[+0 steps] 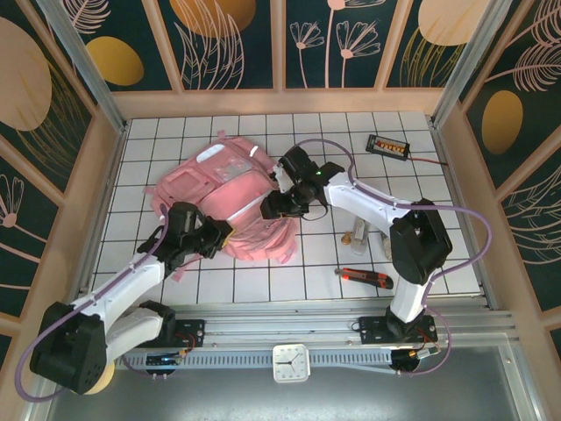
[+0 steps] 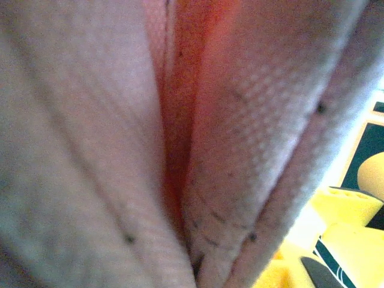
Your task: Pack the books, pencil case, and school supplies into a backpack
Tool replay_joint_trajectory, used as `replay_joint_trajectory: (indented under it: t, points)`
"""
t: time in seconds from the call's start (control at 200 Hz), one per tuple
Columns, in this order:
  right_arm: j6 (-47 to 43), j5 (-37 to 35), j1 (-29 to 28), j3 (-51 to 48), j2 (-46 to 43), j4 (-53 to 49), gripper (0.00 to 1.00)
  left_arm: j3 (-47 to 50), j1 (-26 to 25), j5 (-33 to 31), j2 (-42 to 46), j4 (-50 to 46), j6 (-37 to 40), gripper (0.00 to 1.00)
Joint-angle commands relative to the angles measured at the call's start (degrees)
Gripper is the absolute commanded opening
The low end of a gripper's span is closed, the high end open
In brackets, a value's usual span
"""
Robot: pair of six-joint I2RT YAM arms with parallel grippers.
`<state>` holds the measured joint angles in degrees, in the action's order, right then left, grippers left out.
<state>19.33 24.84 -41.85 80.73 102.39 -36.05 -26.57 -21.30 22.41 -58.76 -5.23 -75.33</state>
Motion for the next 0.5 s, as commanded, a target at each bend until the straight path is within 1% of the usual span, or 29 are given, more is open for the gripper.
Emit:
replay_joint_trajectory:
  t: [0.0,0.02,0.035,0.05,0.06,0.07,0.075,0.08,0.085,0.09,0.095,0.1,0.11,0.18,0.34,0.495]
  points:
    - [-3.1,-2.4,-0.4,1.1,1.9,-2.8,0.52,0.2,1.0,2.1,3.5,1.5,2.7,0.08]
    - [-3.3,-2.7,-0.4,0.4,1.7,-2.2,0.52,1.0,1.0,2.6,3.6,2.6,2.4,0.11]
    - [-3.5,-2.8,-0.5,-0.1,1.6,-1.6,0.52,1.5,1.0,3.0,3.6,3.3,2.1,0.16]
    - [-3.7,-2.8,-0.5,-0.6,1.4,-0.8,0.52,2.0,1.0,3.4,3.5,3.9,1.9,0.24]
    - [-3.9,-2.7,-0.5,-1.0,1.4,-0.3,0.52,2.3,1.0,3.6,3.3,4.1,1.9,0.32]
    - [-4.0,-2.7,-0.5,-1.4,1.3,0.3,0.52,2.5,1.0,3.7,3.1,4.2,1.8,0.43]
    - [-4.1,-2.7,-0.5,-1.7,1.3,0.6,0.52,2.5,1.0,3.8,3.1,4.2,1.8,0.51]
    - [-4.1,-2.7,-0.5,-1.8,1.2,0.8,0.52,2.6,1.0,3.8,3.0,4.2,1.8,0.61]
    - [-4.2,-2.7,-0.5,-2.0,1.2,1.1,0.52,2.6,1.0,3.8,2.9,4.2,1.9,0.67]
    - [-4.3,-2.7,-0.5,-2.2,1.3,1.3,0.52,2.7,1.0,3.9,2.9,4.2,2.0,0.83]
    - [-4.4,-2.7,-0.5,-2.4,1.3,1.5,0.52,2.7,1.0,4.0,2.8,4.1,2.0,0.91]
    - [-4.4,-2.8,-0.5,-2.5,1.2,1.7,0.52,2.7,1.0,4.0,2.8,4.1,2.1,0.95]
    - [-4.6,-2.8,-0.5,-2.7,1.3,1.9,0.52,2.7,1.0,4.0,2.7,4.0,2.3,0.98]
    - [-5.7,-2.9,-0.5,-2.8,2.5,2.8,0.52,2.5,1.0,3.4,3.1,2.8,2.8,0.99]
    - [-5.4,-1.8,-0.6,-0.9,4.6,2.9,0.51,-0.4,1.0,3.2,5.5,0.8,0.5,0.99]
    - [-5.0,-1.0,-0.6,-0.6,5.1,3.4,0.51,-1.5,1.0,4.6,7.7,1.1,-5.0,0.99]
